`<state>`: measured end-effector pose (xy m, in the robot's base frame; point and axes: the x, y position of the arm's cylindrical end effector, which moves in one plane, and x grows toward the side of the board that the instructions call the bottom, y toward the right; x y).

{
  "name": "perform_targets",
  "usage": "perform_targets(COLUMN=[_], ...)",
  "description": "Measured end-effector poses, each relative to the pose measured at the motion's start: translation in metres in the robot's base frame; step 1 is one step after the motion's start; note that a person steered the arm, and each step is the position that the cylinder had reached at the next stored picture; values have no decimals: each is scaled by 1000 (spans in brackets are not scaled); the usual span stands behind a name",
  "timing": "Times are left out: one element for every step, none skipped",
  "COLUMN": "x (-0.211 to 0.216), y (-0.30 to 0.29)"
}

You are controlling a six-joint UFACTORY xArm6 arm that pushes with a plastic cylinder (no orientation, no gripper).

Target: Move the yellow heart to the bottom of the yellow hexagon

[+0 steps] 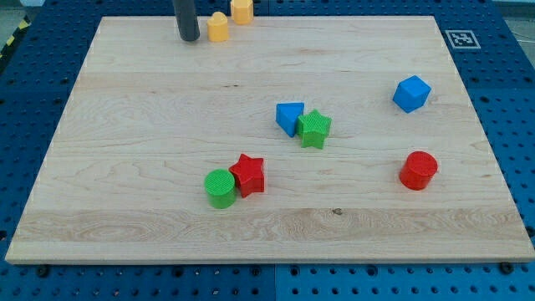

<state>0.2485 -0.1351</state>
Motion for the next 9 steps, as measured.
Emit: perform_targets(x=[1, 1, -2, -6, -6, -6, -6, -6, -6], y=[3, 5, 12, 19, 20, 21, 24, 38, 52])
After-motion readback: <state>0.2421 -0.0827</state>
